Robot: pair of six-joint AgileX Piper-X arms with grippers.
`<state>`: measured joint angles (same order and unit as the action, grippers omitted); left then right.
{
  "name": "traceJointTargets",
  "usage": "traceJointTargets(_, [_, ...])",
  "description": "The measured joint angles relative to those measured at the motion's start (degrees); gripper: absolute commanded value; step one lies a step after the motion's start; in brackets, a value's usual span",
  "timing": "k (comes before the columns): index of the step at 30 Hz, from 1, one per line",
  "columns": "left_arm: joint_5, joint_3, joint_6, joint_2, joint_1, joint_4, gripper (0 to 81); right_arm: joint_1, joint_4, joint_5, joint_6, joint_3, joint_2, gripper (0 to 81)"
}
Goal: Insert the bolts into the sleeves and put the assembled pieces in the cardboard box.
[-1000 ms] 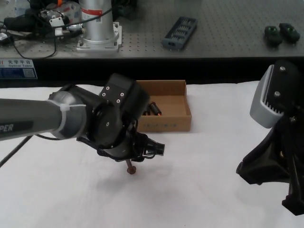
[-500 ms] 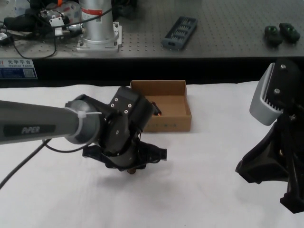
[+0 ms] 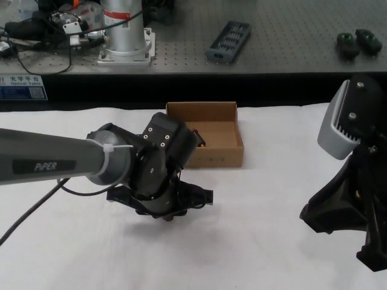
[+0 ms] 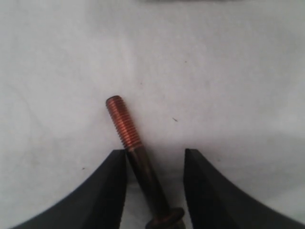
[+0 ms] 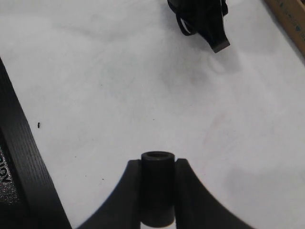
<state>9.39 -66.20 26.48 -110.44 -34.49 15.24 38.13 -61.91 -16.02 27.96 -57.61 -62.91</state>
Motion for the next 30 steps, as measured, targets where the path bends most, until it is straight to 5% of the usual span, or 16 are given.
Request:
traceJointTargets(7, [1.06, -0.13, 0.10, -0.21, 0.00, 0.00, 0.4, 0.00, 0.00, 0.00, 0.00, 0.00, 0.00, 2.5])
traceJointTargets(18, [-2.99, -0.20, -3.94, -0.07, 0.25, -0.03, 0.6, 0.00, -0.11, 0.00, 0.00, 0.00, 0.00, 2.5])
traceJointTargets(23, [-6.19, -0.20, -25.65, 1.15, 0.25, 1.87, 0.6, 0.00, -0.38, 0.00, 0.00, 0.00, 0.00, 2.5])
traceJointTargets(30, [-12.92, -0.20, -82.64, 5.78, 0.26, 10.11, 0.6, 0.00, -0.38, 0.00, 1.18, 0.00, 0.00, 2.5])
